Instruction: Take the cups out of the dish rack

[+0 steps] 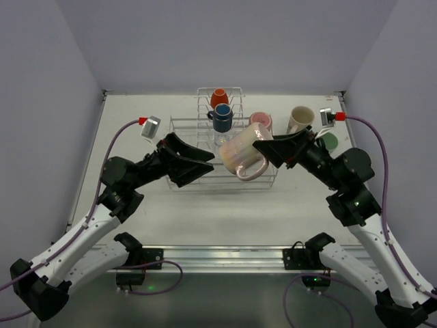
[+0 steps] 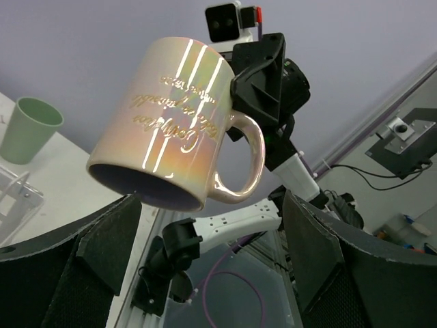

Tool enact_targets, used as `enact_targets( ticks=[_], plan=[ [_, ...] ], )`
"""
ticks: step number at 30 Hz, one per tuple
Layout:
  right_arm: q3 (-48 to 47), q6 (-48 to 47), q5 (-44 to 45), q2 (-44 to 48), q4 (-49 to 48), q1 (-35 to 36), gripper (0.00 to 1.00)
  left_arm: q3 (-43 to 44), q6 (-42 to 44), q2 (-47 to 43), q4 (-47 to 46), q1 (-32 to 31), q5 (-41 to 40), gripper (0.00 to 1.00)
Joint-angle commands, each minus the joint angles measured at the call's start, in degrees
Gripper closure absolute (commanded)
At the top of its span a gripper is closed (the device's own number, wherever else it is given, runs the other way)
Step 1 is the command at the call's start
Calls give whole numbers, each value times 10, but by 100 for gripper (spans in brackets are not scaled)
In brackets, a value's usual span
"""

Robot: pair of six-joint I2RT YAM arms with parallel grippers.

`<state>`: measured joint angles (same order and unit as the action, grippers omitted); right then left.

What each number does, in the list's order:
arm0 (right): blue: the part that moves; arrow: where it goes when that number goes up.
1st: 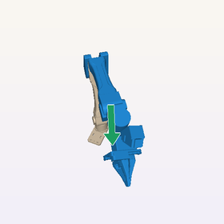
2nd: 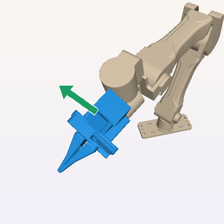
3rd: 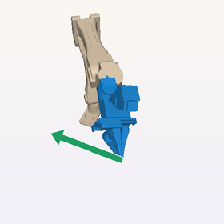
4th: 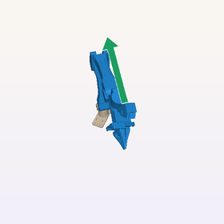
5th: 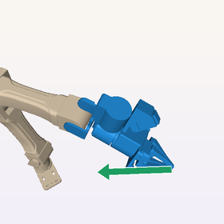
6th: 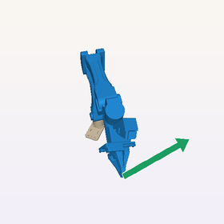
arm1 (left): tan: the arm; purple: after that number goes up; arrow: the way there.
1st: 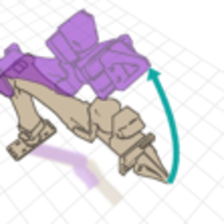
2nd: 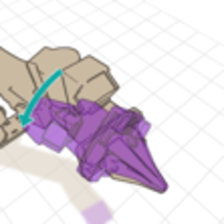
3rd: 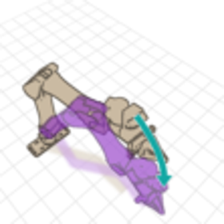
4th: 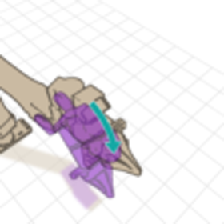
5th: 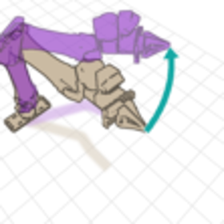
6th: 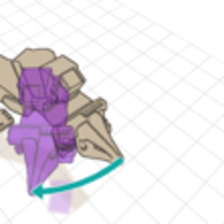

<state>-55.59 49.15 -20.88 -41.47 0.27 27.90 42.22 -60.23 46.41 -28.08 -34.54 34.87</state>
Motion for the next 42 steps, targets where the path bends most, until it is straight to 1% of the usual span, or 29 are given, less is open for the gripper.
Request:
enact_targets(
  ticks=[1, 10, 14, 19, 22, 23, 25, 26, 27, 28, 29, 30, 31, 32, 33, 34, 35, 36, 37, 38, 40, 41, 42],
  plan=[
    [-7, 49, -29, 9, -133, 8, 48, 5, -27, 14, -53, -25, -1, 9],
    [27, 74, -35, 2, -186, 21, 48, 23, -22, 59, -75, -78, -12, 10],
    [48, 75, -22, -8, -209, 42, 48, 21, -20, 66, -104, -97, -35, 17],
    [79, 66, 2, -11, -225, 79, 48, 26, -2, 65, -117, -103, -74, 26],
    [101, 61, 10, -5, -229, 92, 46, 23, 21, 61, -116, -105, -101, 37],
    [113, 61, 14, -5, -229, 95, 46, 21, 27, 59, -113, -105, -109, 47],
    [123, 61, 15, -2, -229, 100, 44, 19, 38, 55, -98, -105, -120, 63],
    [133, 61, 17, 0, -226, 102, 42, 19, 47, 54, -92, -105, -126, 75],
    [138, 61, 18, 2, -224, 102, 36, 20, 50, 54, -83, -105, -127, 80],
    [142, 57, 19, 8, -222, 102, 32, 22, 61, 53, -80, -105, -121, 85],
    [145, 53, 22, 12, -209, 102, 28, 25, 68, 53, -74, -107, -118, 93],
    [145, 46, 25, 17, -198, 102, 25, 37, 77, 51, -53, -108, -114, 97],
    [141, 33, 28, 30, -187, 103, 18, 45, 104, 49, -31, -112, -108, 100],
    [138, 27, 31, 37, -165, 103, 15, 58, 121, 47, -10, -113, -107, 100],
    [135, 19, 40, 45, -151, 102, 11, 83, 138, 45, 46, -116, -107, 100],
    [124, 4, 45, 52, -135, 103, 5, 97, 176, 43, 76, -120, -106, 100],
    [117, -7, 51, 66, -96, 102, 2, 113, 197, 40, 137, -122, -107, 100],
    [108, -18, 62, 72, -72, 102, 1, 144, 215, 38, 170, -122, -105, 100],
    [98, -45, 70, 79, -49, 103, 1, 161, 253, 36, 207, -124, -106, 100],
    [78, -59, 80, 91, 6, 103, 1, 193, 272, 34, 276, -124, -107, 100],
    [51, -95, 111, 107, 64, 103, 1, 221, 318, 29, 359, -124, -124, 100],
    [42, -107, 128, 113, 112, 102, 1, 242, 333, 26, 424, -124, -129, 100],
    [32, -119, 144, 124, 136, 102, 1, 251, 345, 22, 454, -124, -138, 100]
  ],
)
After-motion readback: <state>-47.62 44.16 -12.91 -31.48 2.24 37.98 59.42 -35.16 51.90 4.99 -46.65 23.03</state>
